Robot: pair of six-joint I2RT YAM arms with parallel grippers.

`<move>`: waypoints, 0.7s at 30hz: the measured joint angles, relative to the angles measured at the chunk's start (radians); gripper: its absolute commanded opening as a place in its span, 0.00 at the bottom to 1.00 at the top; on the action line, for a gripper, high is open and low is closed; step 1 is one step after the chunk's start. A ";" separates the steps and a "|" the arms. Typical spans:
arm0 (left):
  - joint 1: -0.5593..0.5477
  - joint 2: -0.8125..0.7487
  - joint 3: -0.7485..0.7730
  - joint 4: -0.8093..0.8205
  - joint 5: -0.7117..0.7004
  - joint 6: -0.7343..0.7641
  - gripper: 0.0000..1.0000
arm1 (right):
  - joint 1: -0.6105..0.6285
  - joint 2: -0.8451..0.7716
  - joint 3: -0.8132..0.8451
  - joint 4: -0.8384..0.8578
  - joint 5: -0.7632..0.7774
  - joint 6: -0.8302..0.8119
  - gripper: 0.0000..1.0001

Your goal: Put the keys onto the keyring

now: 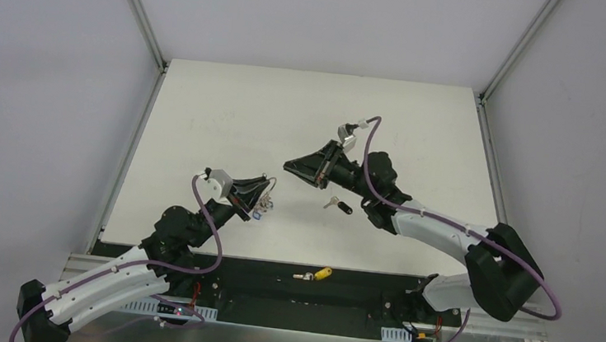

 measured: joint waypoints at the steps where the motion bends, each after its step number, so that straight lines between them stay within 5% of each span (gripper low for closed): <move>1: 0.000 -0.003 0.000 -0.002 -0.005 0.000 0.00 | -0.010 -0.027 -0.025 -0.021 -0.003 -0.016 0.26; 7: 0.000 -0.010 0.000 -0.011 -0.024 0.000 0.00 | -0.037 -0.213 -0.094 -0.320 -0.002 -0.194 0.42; 13: 0.000 -0.006 0.000 -0.011 -0.026 0.000 0.00 | -0.036 -0.406 -0.092 -0.699 0.000 -0.426 0.48; 21: 0.000 0.011 0.000 -0.013 -0.031 -0.001 0.00 | 0.060 -0.455 -0.072 -1.086 0.031 -0.586 0.56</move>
